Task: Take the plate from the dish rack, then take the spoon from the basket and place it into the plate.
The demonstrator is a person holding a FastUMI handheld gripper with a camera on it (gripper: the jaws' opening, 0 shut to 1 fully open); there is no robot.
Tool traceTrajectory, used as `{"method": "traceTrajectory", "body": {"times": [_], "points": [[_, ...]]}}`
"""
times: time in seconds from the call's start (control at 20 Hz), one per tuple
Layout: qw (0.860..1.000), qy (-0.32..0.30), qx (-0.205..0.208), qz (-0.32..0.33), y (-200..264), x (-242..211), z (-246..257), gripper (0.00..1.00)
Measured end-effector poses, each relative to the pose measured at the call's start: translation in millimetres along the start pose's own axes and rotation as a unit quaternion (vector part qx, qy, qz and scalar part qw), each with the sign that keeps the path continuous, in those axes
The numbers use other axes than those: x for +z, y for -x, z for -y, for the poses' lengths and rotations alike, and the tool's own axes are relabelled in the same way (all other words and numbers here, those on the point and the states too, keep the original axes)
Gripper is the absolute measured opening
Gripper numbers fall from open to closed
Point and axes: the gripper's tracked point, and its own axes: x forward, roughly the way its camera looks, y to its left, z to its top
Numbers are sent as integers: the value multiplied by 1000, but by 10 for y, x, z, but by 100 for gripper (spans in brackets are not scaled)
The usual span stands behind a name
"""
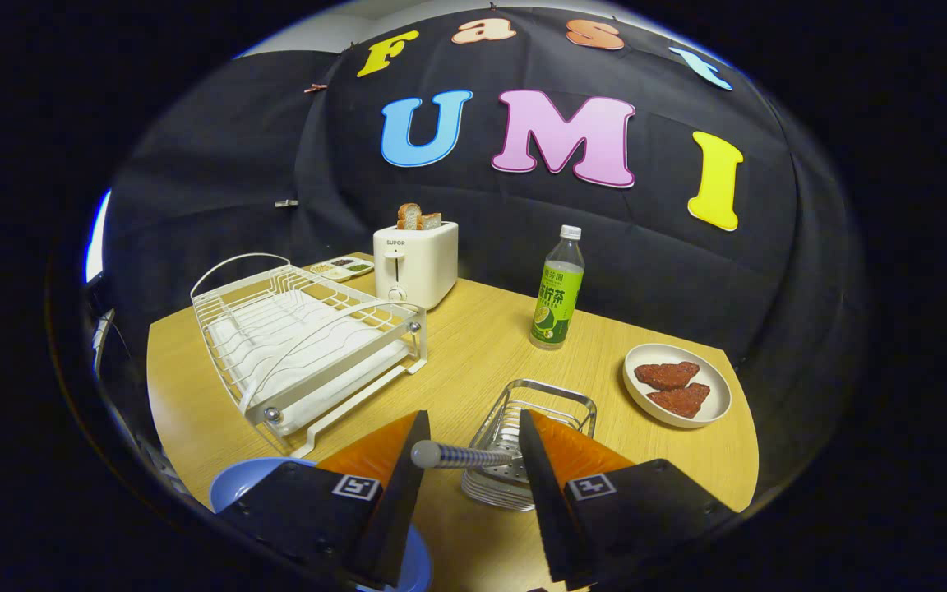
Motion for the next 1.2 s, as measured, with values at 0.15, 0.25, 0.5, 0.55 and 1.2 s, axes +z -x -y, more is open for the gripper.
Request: {"method": "traceTrajectory", "body": {"times": [0.15, 0.25, 0.5, 0.55, 1.2], "points": [[1000, 11, -6, -3, -32, 9, -39, 47], [999, 30, -15, -2, -39, 31, -22, 39], [997, 51, -49, 11, -15, 169, 156, 23], [999, 36, -37, 3, -4, 130, 73, 17], [999, -34, -1, 27, 507, 892, 266, 12]]}}
